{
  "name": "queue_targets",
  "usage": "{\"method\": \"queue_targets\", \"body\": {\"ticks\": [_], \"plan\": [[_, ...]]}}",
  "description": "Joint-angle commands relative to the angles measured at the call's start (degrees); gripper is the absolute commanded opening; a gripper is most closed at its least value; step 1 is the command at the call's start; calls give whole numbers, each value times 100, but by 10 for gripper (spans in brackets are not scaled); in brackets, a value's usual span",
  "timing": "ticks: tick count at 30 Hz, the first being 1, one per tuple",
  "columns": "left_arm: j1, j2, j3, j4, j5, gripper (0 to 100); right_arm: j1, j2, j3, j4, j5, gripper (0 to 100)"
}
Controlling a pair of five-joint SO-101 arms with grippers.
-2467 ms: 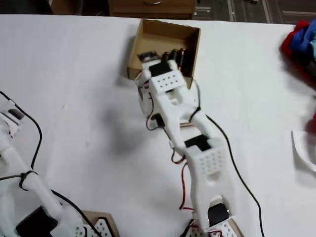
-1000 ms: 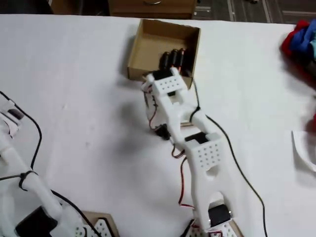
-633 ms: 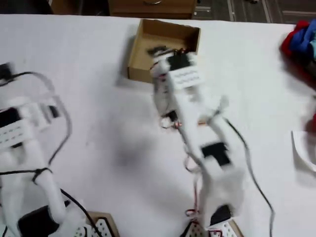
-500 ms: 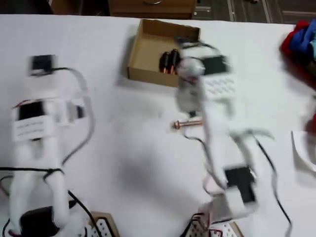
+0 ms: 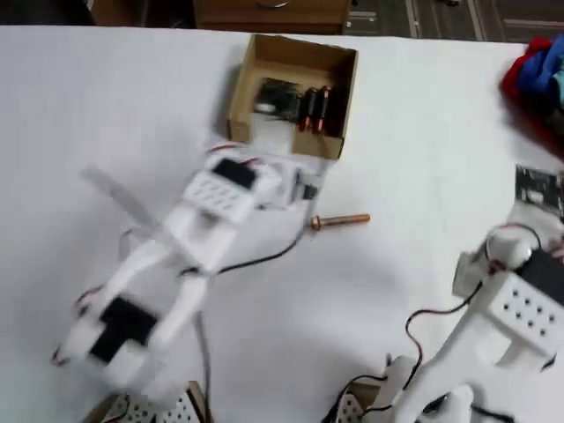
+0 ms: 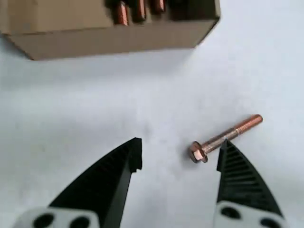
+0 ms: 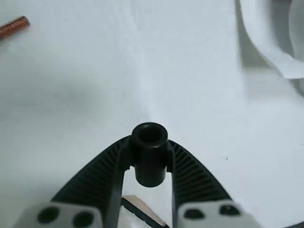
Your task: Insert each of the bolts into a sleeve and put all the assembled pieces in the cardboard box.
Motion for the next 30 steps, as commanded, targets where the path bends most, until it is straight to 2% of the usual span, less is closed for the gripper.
{"method": "queue_targets", "body": {"ticks": [1,5,7,11,14,18,23,28,30], "plan": [[519,1565,-2730,1899,-264,270,391,-505,255,-119,264,24],[958,3095,-5253,3560,-1503,270,523,-655,387,-154,431,24],[1020,3763,-6343,4062,-1697,270,541,-664,387,-145,431,24],[923,4923,-8075,4571,-1732,270,585,-664,387,-145,431,24],[756,5574,-8901,4607,-1732,270,585,-664,387,-145,431,24],[545,6101,-9437,4607,-2040,270,585,-664,387,-145,431,24],[422,6338,-9446,4642,-2286,258,541,-655,387,-145,431,24],[457,6330,-9464,4633,-2286,55,541,-655,387,-233,422,24],[457,6347,-9455,4624,-2295,26,541,-655,387,-286,422,24]]}}
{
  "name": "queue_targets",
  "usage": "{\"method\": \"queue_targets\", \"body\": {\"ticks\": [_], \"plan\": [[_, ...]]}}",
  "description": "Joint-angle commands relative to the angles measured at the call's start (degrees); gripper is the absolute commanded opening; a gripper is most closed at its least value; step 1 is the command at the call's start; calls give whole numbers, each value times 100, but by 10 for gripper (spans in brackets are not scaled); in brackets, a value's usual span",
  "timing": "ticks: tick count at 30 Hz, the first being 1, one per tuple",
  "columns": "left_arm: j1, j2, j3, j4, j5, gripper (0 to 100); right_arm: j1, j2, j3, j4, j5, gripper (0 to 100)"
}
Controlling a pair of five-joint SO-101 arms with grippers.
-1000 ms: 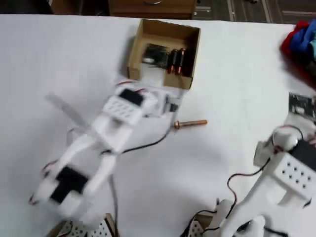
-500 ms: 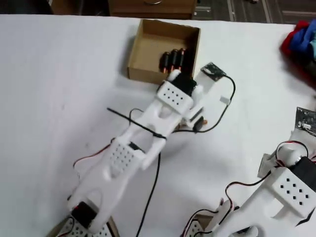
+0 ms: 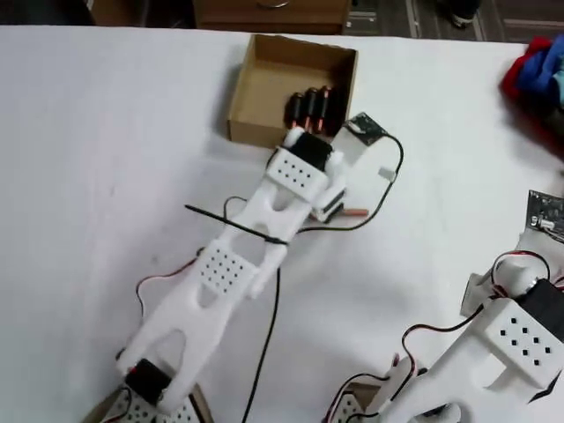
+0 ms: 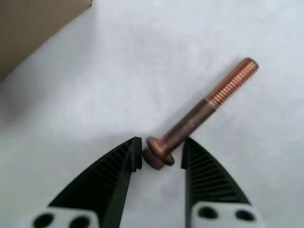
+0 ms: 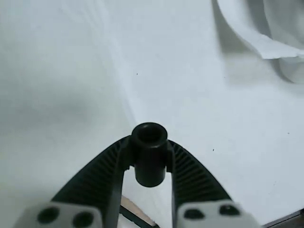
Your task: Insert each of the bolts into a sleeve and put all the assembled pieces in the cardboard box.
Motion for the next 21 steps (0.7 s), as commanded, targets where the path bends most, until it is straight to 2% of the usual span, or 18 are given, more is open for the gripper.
{"method": "queue_targets", "body": {"ticks": [1,8,19,21], "plan": [[-62,-44,-242,62,-44,46,13,-127,-35,-110,26,24],[-105,-62,-233,70,-44,208,13,-127,-35,-119,26,24],[-70,-9,-233,9,-70,202,48,-127,-35,-110,26,24],[-70,-18,-268,-97,-325,202,48,-127,-35,-110,26,24]]}}
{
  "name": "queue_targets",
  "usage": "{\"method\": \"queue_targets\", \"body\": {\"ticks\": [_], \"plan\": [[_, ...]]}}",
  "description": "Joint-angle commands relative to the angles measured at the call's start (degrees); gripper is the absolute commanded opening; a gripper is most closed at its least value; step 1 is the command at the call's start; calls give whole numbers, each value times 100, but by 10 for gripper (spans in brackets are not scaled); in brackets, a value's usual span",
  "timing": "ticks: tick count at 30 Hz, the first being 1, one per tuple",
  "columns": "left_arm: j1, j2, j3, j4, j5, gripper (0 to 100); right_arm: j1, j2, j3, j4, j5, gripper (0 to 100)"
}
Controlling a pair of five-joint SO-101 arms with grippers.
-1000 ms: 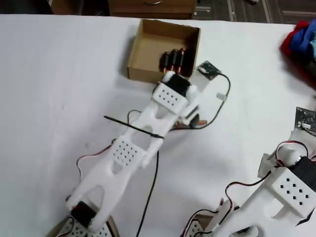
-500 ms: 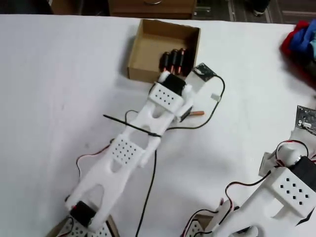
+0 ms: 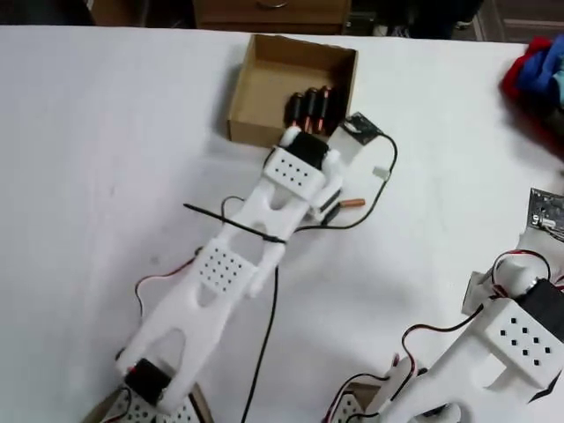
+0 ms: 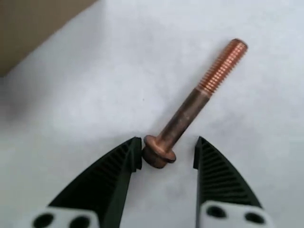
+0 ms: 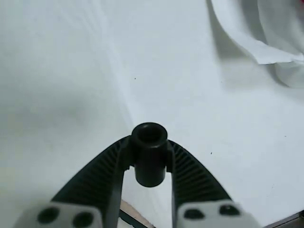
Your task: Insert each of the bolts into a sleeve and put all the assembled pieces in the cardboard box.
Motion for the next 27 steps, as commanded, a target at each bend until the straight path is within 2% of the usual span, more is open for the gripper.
{"method": "queue_targets", "body": {"ticks": [1,5,9,13,17,19,27], "plan": [[-9,-79,-259,-141,-519,201,48,-127,-35,-48,26,24],[0,-79,-215,-88,-1503,199,48,-127,-35,-31,26,24],[0,-79,-215,-79,-1925,199,48,-127,-35,-22,26,24],[0,-79,-215,-88,-1925,174,48,-127,-35,-22,26,24],[-44,-79,-215,-114,-1908,14,48,-127,-35,-22,18,24],[-53,-70,-215,-97,-1899,47,48,-127,-35,-22,9,24],[-53,-141,-233,79,-1890,26,48,-127,-35,-22,-9,24]]}}
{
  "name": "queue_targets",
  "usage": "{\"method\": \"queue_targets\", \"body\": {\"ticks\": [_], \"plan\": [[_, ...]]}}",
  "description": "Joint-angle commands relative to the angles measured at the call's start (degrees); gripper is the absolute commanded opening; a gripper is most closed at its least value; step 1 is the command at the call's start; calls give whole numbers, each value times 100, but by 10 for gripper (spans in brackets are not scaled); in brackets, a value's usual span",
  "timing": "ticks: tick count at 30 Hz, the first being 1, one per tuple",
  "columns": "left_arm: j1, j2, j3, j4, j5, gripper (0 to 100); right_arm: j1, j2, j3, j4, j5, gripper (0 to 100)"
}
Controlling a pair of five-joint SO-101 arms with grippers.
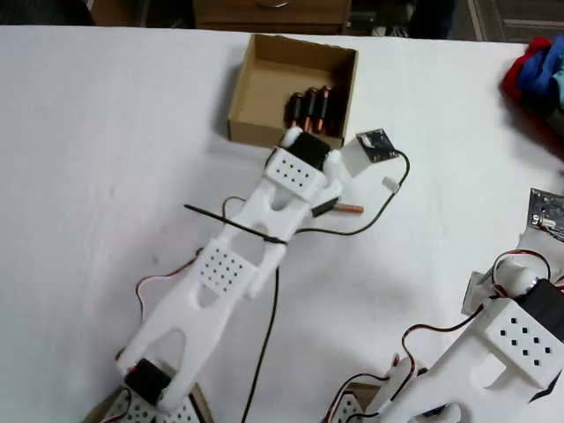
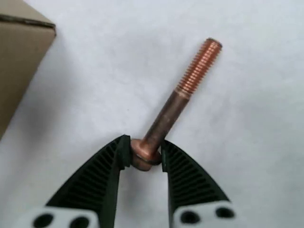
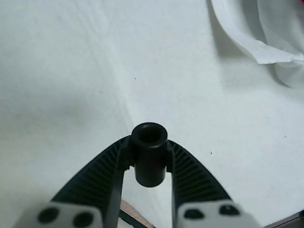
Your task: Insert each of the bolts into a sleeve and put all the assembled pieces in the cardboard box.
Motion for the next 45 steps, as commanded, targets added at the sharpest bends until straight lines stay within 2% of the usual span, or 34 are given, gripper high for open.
{"method": "queue_targets", "body": {"ticks": [1,3,9,12,15,17,21,25,27,29,34,38,40,45], "plan": [[-79,-149,-207,202,26,26,48,-127,-35,-31,-9,24],[-211,-158,-207,211,237,26,48,-127,-35,-48,-9,24],[-870,-774,207,220,1705,26,4,-127,-35,-57,-9,24],[-1108,-1477,1218,220,1960,26,4,-127,-35,-145,-18,24],[-1231,-2330,2774,220,1943,26,4,-127,-35,-189,-18,24],[-1327,-2822,3793,193,1451,26,4,-127,-35,-233,-18,24],[-1609,-3578,5226,185,-1055,26,4,-127,-35,-268,-18,24],[-2215,-4009,5807,185,-3341,26,4,-127,-35,-268,-18,24],[-2523,-4070,5877,176,-4176,27,4,-127,-35,-268,-18,24],[-2716,-4070,5877,44,-4712,30,4,-127,-35,-268,-18,24],[-2848,-4062,5921,-501,-4220,56,4,-127,-35,-268,-18,24],[-2848,-4062,5886,-642,-3675,258,4,-127,-35,-259,-18,24],[-2848,-4088,5877,-765,-3402,317,4,-127,-35,-242,-18,24],[-2840,-4132,5877,-1011,-2963,234,4,-127,-35,-224,-18,24]]}}
